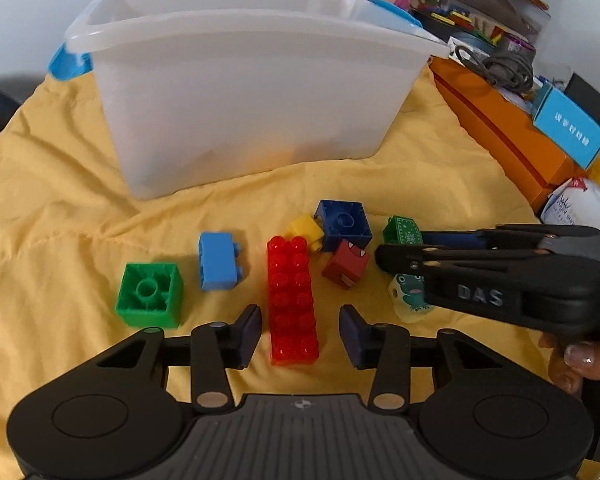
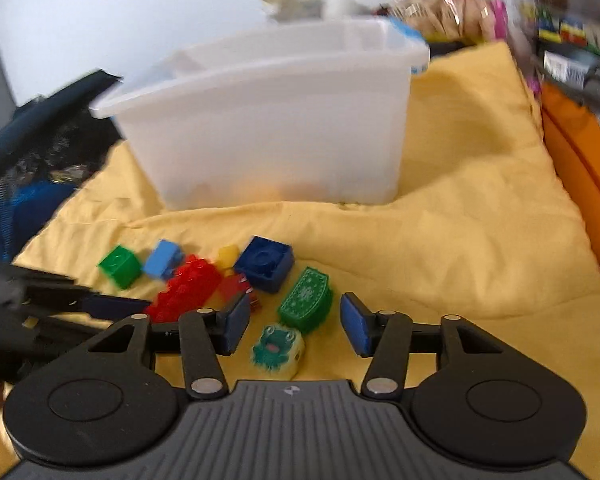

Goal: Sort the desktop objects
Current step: 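Grasp the tall red brick with the left tool while the right tool grasps a green printed block, then carry the red brick and green block over the clear bin and open both tools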

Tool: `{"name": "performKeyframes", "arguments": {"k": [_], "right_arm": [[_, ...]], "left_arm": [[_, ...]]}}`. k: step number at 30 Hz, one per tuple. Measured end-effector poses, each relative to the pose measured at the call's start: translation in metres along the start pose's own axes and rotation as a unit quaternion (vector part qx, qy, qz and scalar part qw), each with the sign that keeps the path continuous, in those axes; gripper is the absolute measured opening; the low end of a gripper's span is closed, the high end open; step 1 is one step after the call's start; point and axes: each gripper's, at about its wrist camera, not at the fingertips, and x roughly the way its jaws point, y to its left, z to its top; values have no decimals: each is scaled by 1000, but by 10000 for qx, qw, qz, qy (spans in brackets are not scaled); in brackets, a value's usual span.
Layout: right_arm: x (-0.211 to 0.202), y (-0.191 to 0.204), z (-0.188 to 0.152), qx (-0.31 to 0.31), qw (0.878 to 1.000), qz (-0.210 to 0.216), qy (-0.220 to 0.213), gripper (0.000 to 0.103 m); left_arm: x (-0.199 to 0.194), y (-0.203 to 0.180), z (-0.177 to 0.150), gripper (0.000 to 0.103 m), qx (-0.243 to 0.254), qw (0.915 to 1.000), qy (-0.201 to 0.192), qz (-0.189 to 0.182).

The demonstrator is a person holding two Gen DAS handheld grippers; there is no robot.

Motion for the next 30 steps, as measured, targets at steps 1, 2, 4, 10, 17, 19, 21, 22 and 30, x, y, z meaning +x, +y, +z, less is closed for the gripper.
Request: {"name": "performKeyframes", "arguments": {"k": [1, 2, 4, 10, 17, 19, 21, 22, 30], "right_arm": [[6, 1, 2, 46, 9999, -107, 97, 42], [12, -1, 2, 135, 9997, -123, 145, 40], [19, -3, 2, 248, 9994, -107, 230, 34], [6, -1, 1, -256, 9996, -131, 79, 23], [-34, 13, -21, -1355, 9907, -92, -59, 23], [-39, 21, -33, -1772, 9841, -128, -11, 23], [-40, 30, -47, -2255, 9739, -275, 15, 23], [-38, 35, -53, -2472, 9683, -345, 44, 23], [-38, 56, -70, -2969, 9545, -283, 32, 31]], "left_arm": [[2, 0, 0, 38, 47, 10000, 26, 39], [2, 0, 0, 33, 102, 9999, -23, 120], [1, 1, 0, 28, 119, 9999, -50, 115], [-22, 9, -16, 28, 81, 9999, 13, -122], [-50, 6, -60, 27, -45, 9996, 279, -4], [-50, 2, -66, 27, -24, 9997, 237, 60], [-50, -2, -67, 28, -56, 9998, 200, 61], [-50, -3, -67, 29, -76, 9998, 190, 50], [-52, -9, -72, 36, -173, 9997, 141, 139]]}}
